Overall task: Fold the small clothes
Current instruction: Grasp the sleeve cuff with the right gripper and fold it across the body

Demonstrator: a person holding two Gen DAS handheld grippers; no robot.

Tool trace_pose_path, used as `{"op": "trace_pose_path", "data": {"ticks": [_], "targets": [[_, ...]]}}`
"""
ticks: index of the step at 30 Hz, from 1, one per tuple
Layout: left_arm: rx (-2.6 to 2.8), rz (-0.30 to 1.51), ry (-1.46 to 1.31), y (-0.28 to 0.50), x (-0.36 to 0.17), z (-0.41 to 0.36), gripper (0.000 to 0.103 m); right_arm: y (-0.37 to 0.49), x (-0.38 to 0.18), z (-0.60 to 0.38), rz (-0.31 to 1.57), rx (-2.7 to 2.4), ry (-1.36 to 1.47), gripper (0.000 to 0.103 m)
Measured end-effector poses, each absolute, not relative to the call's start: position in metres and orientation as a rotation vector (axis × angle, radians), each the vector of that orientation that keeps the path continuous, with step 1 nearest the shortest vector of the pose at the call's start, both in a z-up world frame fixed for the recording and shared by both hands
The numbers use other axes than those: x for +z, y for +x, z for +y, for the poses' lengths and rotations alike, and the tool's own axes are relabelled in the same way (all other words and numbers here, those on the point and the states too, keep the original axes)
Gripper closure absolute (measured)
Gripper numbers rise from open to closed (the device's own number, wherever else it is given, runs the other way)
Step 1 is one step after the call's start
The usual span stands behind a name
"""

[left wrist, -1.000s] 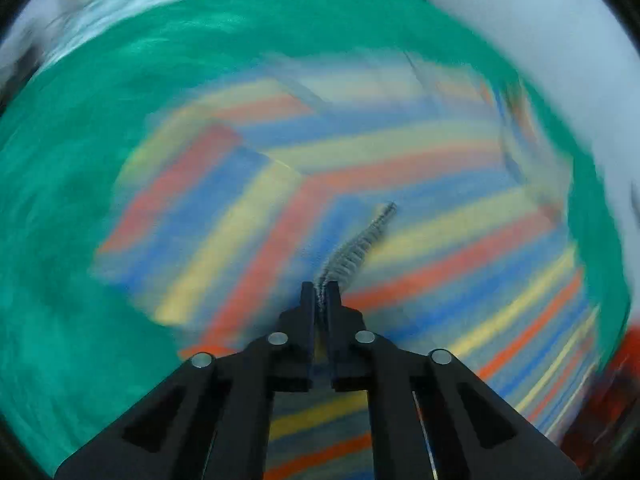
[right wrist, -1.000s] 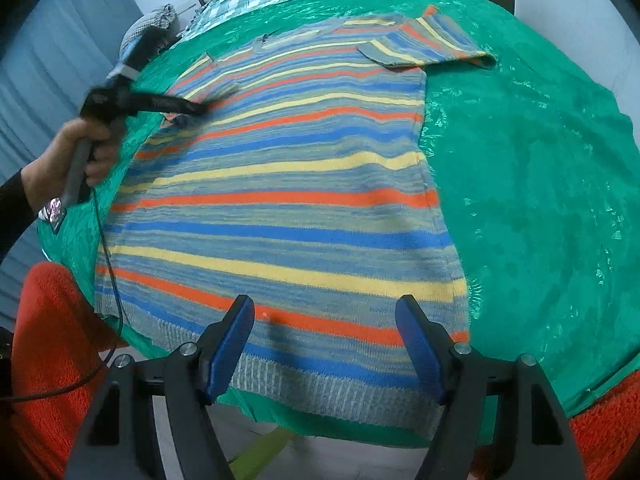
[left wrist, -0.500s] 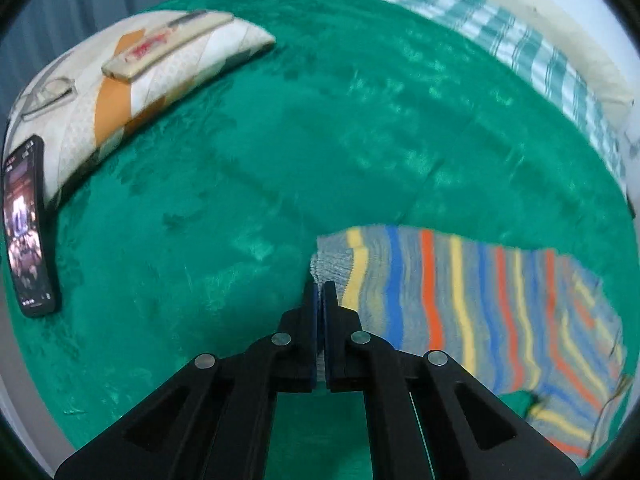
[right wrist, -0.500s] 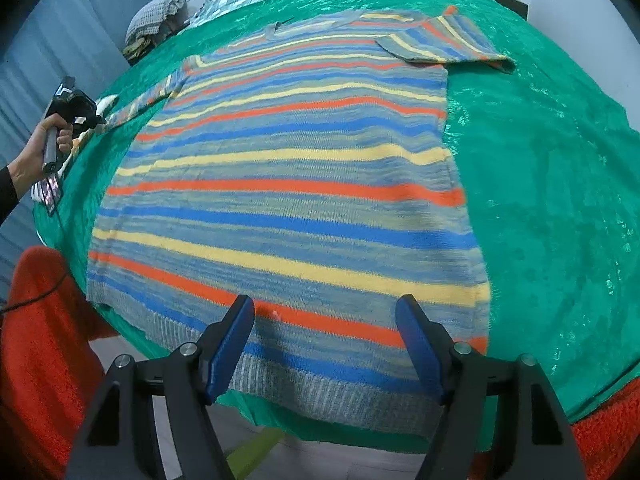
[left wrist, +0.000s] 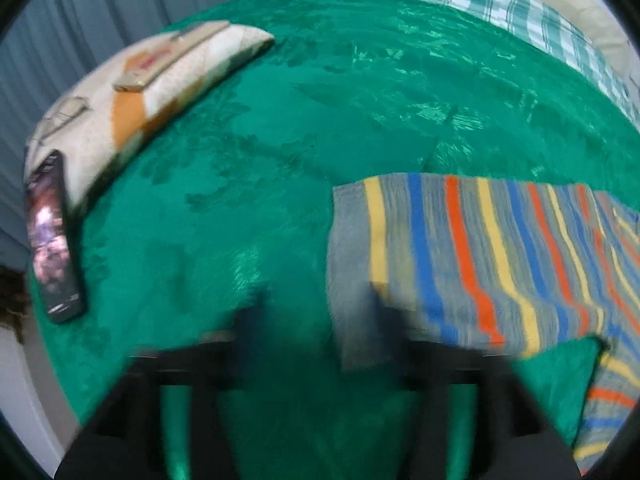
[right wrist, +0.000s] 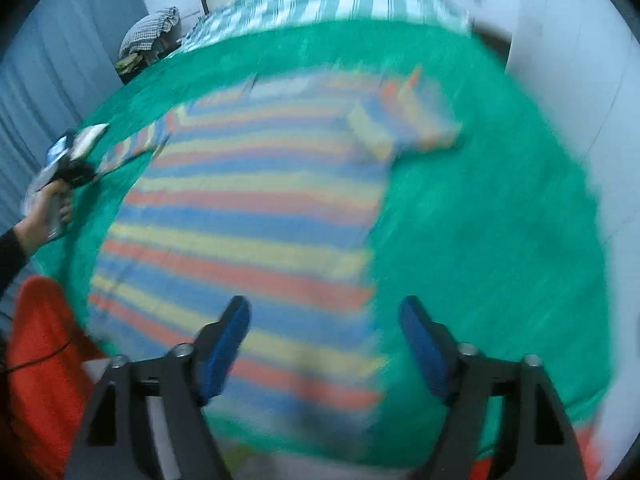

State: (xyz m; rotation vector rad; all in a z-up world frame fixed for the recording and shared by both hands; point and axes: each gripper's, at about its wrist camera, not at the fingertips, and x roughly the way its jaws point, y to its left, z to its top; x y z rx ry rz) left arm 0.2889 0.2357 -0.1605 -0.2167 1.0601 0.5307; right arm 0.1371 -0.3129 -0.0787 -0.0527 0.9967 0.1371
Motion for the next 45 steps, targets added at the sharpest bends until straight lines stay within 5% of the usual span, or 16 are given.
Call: {"op": "trace_pose_path", "data": {"ticks": [4, 10, 11, 12, 13, 20, 27, 30, 31, 33, 35, 38, 45], "targets": [[0.453, 0.998, -0.307, 0.24, -0.145, 0.215, 0.017, 0.207, -0.065, -0.319, 0.904, 0.133, -0.207, 0.011], [0.372, 0.984, -0.401, 0.179, -0.154, 0.18, 0.017, 0.309, -0.144, -0.285, 0.928, 0.217, -0.389, 0.018], [0.364, 0.989, -0.386, 0.175, -0.158, 0.176, 0.017, 0.321, -0.159, -0.29, 0.973, 0.207, -0.382, 0.04], [0.361, 1.009, -0.355, 0.171, -0.163, 0.173, 0.017, 0.332, -0.171, -0.302, 1.037, 0.183, -0.344, 0.084], [0.364, 1.028, -0.338, 0.17, -0.167, 0.172, 0.017, 0.333, -0.168, -0.319, 1.039, 0.152, -0.284, 0.098], [0.344, 1.007, -0.406, 0.175, -0.167, 0.178, 0.017, 0.261, -0.093, -0.528, 0.844, -0.227, 0.396, 0.098], [0.335, 1.018, -0.315, 0.177, -0.173, 0.159, 0.017, 0.217, -0.163, -0.61, 0.909, -0.279, 0.832, 0.1], [0.329, 1.018, -0.289, 0.175, -0.173, 0.155, 0.017, 0.205, -0.181, -0.619, 0.839, -0.254, 0.975, 0.095], [0.329, 1.018, -0.288, 0.175, -0.174, 0.155, 0.017, 0.202, -0.184, -0.621, 0.806, -0.239, 1.019, 0.086], [0.332, 1.019, -0.292, 0.175, -0.175, 0.155, 0.016, 0.201, -0.187, -0.62, 0.77, -0.212, 1.057, 0.073], [0.337, 1.019, -0.29, 0.177, -0.178, 0.155, 0.013, 0.209, -0.189, -0.618, 0.788, -0.2, 1.052, 0.073], [0.347, 1.018, -0.24, 0.179, -0.18, 0.149, 0.012, 0.237, -0.184, -0.61, 0.882, -0.2, 0.931, 0.098], [0.339, 1.021, -0.221, 0.18, -0.183, 0.149, 0.009, 0.26, -0.168, -0.581, 0.969, -0.385, 0.445, 0.099]]}}
